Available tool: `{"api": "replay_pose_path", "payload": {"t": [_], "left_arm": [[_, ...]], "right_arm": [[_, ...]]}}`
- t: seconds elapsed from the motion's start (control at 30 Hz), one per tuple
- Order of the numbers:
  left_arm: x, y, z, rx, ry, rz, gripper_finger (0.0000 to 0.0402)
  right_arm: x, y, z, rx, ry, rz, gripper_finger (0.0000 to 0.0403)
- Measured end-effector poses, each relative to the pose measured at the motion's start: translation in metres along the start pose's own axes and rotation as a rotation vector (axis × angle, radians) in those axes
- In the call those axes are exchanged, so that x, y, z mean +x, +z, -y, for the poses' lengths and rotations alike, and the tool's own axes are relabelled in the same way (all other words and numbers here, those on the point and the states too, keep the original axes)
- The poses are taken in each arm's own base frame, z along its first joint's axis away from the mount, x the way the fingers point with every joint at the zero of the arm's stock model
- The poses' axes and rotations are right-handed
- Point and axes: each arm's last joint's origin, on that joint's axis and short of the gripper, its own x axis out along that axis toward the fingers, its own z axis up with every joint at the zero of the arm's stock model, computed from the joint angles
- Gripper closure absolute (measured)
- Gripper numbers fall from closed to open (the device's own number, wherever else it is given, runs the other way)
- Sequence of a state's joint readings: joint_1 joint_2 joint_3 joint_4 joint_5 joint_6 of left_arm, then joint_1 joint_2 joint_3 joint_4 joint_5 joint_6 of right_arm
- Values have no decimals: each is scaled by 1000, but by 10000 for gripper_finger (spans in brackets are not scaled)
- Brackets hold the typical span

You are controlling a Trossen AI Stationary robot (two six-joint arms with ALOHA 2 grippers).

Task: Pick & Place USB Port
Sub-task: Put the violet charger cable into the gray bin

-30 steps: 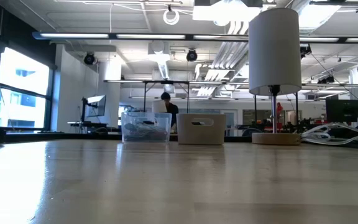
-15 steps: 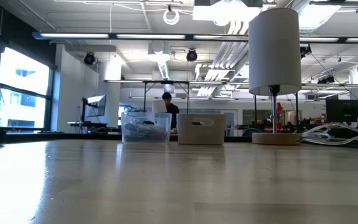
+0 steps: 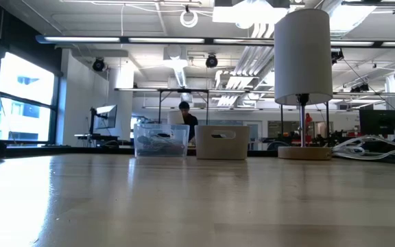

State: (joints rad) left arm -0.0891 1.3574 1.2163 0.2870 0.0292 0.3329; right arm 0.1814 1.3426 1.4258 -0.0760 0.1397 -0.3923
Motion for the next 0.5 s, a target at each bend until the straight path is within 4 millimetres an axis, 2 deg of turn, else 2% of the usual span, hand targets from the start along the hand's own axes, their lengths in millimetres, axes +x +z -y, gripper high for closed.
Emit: {"api": "replay_pose_path", "payload": {"t": [0.2, 0.5], "left_arm": [[-3, 3, 0, -55, -15, 8, 358], [-6, 5, -7, -151, -106, 51, 287]], "right_arm": [[0, 0, 0, 11, -1, -1, 397], [0, -2, -1, 20, 4, -21, 397]]}}
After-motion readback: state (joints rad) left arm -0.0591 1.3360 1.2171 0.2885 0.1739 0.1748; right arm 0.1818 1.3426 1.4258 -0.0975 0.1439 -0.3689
